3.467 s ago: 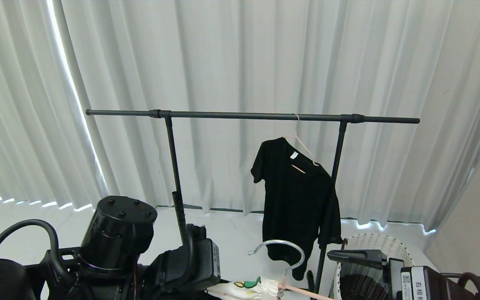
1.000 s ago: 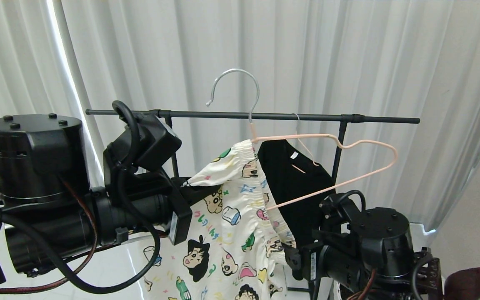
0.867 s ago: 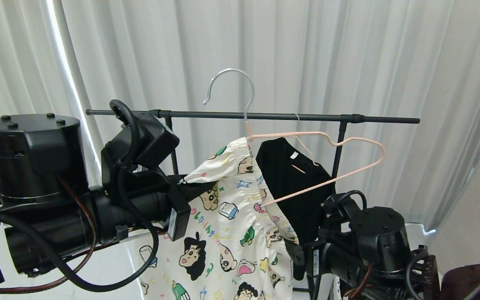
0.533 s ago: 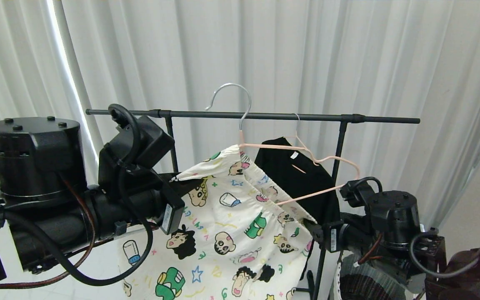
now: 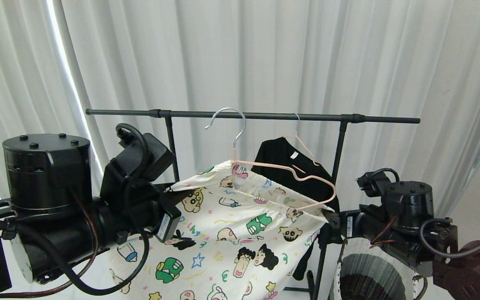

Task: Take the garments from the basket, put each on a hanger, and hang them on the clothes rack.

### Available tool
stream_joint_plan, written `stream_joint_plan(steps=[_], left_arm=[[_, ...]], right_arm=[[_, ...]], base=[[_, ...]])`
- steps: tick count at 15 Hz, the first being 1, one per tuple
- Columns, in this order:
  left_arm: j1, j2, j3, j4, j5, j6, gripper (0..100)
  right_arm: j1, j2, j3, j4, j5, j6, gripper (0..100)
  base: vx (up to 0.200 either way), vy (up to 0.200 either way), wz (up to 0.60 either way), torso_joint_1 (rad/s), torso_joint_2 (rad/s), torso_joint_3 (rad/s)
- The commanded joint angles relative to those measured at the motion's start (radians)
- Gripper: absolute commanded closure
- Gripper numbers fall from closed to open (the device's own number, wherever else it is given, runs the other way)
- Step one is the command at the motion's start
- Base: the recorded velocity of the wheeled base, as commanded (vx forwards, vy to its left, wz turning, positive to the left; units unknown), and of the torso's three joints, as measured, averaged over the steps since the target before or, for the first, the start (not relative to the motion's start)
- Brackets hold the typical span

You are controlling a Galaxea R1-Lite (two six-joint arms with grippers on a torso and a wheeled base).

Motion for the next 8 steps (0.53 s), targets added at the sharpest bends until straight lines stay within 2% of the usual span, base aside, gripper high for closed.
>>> stream_joint_plan(steps=[1,2,5,8], left_arm=[[0.002,0.0,0.007,0.0,0.001,0.001,100],[0.002,0.0,0.016,0.0,0.001,0.004,100],[0.028,-0.006,0.068,0.0,0.001,0.113,100],[0.03,0.024,0.097,0.0,0.001,0.157,100]], right_arm=[[-0.033,-0.002,-0.004,0.0,0.017,-0.009,0],[-0.042,-0.002,-0.006,0.0,0.03,-0.022,0],[-0.067,-0.002,-0.023,-0.002,0.064,-0.049,0],[-0.068,-0.002,-0.041,0.0,0.081,-0.052,0]], base=[[0.0,0.0,0.0,0.0,0.0,0.0],[0.0,0.0,0.0,0.0,0.0,0.0],[0.0,0.0,0.0,0.0,0.0,0.0],[0.0,0.0,0.0,0.0,0.0,0.0]])
